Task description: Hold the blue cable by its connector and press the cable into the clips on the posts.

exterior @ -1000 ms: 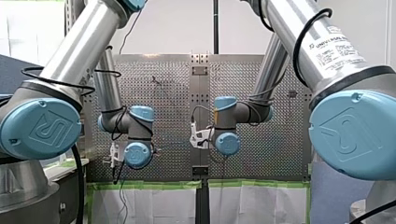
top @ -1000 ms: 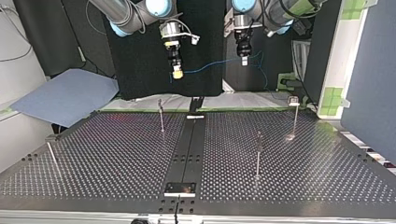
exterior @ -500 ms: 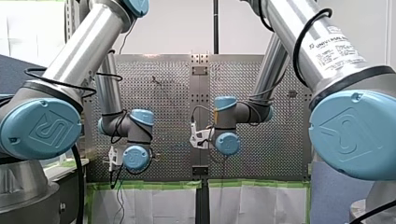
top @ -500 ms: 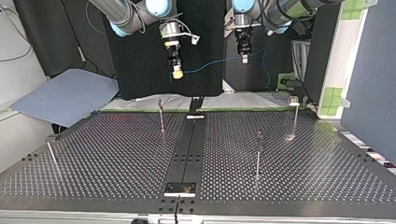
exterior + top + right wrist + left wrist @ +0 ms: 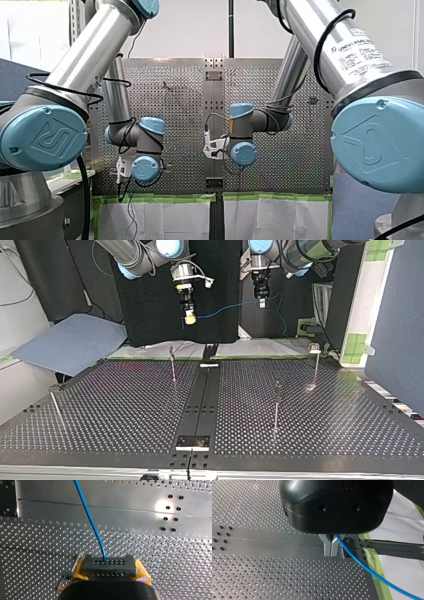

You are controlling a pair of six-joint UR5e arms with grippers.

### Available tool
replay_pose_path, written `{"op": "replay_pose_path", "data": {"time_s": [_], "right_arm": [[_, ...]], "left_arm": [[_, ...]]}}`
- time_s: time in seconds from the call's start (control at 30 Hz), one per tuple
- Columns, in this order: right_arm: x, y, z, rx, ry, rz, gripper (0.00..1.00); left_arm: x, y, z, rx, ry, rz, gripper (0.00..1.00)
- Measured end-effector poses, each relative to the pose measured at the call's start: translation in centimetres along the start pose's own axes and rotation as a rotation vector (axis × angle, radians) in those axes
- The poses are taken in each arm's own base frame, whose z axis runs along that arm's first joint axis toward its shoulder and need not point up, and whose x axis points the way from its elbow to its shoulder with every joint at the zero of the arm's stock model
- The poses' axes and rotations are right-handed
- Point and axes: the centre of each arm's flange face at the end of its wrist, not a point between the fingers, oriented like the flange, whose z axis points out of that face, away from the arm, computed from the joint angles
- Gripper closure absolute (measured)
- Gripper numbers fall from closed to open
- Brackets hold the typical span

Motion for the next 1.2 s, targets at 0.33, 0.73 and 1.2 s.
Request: {"op": "replay_pose_path", "data": {"time_s": [0.33, 0.73, 1.2], "right_arm": [[0.0, 0.0, 0.0, 0.000, 0.000, 0.000, 1.00], [0.0, 0.0, 0.0, 0.000, 0.000, 0.000, 1.00], [0.0, 0.0, 0.0, 0.000, 0.000, 0.000, 1.00]], "left_arm": [[0.1, 0.0, -0.2, -0.001, 0.005, 0.008, 1.00], [-2.4, 0.4, -0.8, -0.037, 0.010, 0.060, 1.00], [-6.8, 0.3, -1.0, -0.029, -0.053, 0.012, 1.00]]}}
